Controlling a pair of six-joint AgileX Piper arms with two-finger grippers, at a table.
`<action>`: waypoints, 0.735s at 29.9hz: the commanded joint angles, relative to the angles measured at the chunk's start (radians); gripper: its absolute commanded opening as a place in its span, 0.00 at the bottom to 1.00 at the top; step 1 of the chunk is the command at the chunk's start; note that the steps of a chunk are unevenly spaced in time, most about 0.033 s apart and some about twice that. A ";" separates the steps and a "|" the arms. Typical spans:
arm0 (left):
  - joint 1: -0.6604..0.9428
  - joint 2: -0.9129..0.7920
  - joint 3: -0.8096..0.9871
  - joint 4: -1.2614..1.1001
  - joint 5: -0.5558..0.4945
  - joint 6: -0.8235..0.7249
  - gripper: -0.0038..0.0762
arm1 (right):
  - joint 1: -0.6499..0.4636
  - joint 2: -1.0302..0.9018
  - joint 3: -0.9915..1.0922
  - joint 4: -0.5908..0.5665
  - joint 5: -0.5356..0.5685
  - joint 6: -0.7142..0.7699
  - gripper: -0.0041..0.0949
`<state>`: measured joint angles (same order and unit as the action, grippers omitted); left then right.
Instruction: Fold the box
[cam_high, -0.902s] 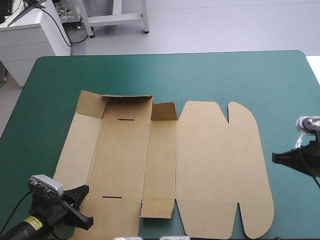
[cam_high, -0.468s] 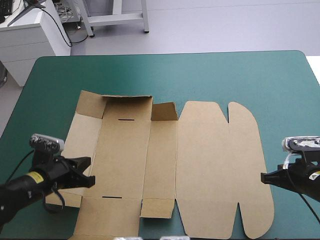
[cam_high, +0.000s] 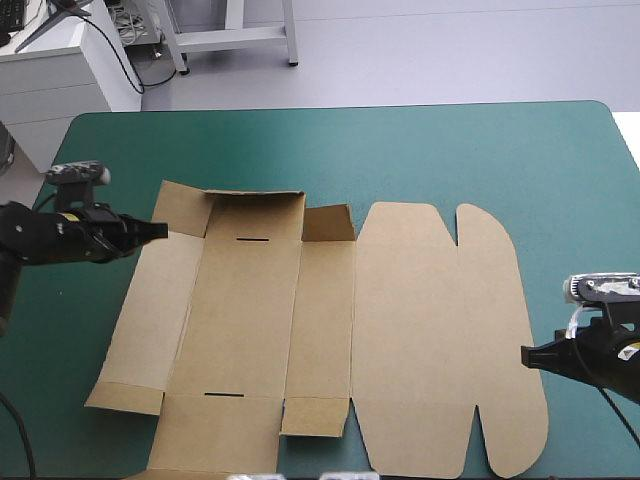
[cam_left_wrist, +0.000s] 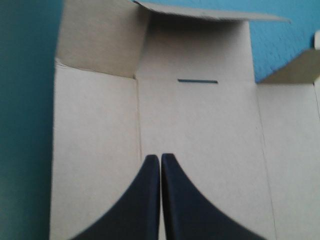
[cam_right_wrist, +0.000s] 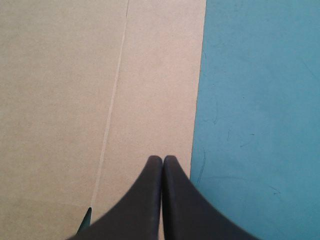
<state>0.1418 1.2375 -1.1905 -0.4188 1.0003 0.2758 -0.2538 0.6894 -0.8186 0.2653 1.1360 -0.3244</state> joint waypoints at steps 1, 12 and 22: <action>0.140 0.037 -0.111 -0.142 0.040 0.069 0.04 | 0.001 0.001 -0.024 0.016 -0.037 -0.009 0.02; 0.581 0.063 -0.135 -0.206 0.216 0.130 0.04 | 0.018 0.001 -0.024 0.014 -0.052 -0.014 0.02; 0.615 0.063 -0.135 -0.211 0.199 0.121 0.04 | 0.050 0.001 -0.023 0.013 -0.054 -0.014 0.02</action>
<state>0.7542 1.3269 -1.2914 -0.5826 1.2169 0.4020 -0.2041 0.6894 -0.8186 0.2664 1.1289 -0.3310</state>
